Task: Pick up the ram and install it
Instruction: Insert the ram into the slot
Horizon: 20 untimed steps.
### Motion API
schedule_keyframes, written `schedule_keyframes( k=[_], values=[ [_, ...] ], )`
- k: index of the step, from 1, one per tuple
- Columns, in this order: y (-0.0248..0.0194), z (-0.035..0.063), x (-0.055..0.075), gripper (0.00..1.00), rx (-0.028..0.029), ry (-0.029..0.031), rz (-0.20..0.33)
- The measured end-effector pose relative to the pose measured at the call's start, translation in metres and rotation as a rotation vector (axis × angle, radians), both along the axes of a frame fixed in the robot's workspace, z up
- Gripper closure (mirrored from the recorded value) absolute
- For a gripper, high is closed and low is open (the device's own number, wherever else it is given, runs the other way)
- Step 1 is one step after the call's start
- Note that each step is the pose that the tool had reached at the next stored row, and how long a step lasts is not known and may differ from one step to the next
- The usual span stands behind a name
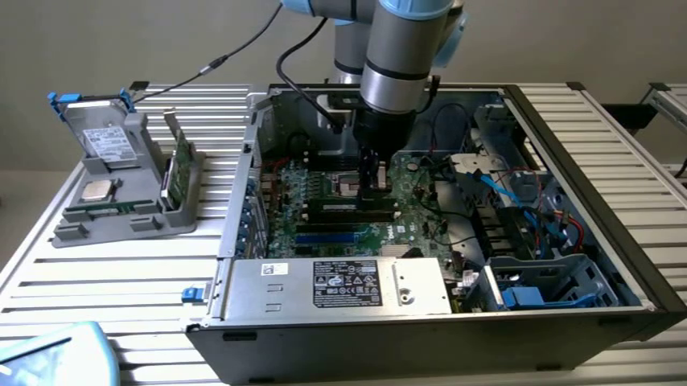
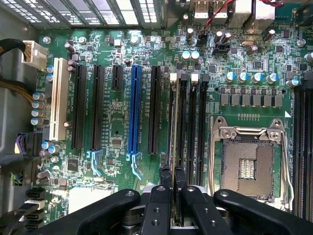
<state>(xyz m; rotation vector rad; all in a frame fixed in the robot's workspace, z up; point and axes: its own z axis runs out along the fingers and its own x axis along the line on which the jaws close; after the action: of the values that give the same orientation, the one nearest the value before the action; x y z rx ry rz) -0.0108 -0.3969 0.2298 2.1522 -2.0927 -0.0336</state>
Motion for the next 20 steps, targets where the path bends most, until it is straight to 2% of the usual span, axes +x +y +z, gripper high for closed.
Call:
schedule_keyframes(
  k=[11,20],
  values=[
    [0.0,-0.0044,0.0,0.86,-0.0001,0.0004,-0.001],
    [0.0,-0.0052,0.0,0.86,0.0,0.0083,0.0]
  ],
)
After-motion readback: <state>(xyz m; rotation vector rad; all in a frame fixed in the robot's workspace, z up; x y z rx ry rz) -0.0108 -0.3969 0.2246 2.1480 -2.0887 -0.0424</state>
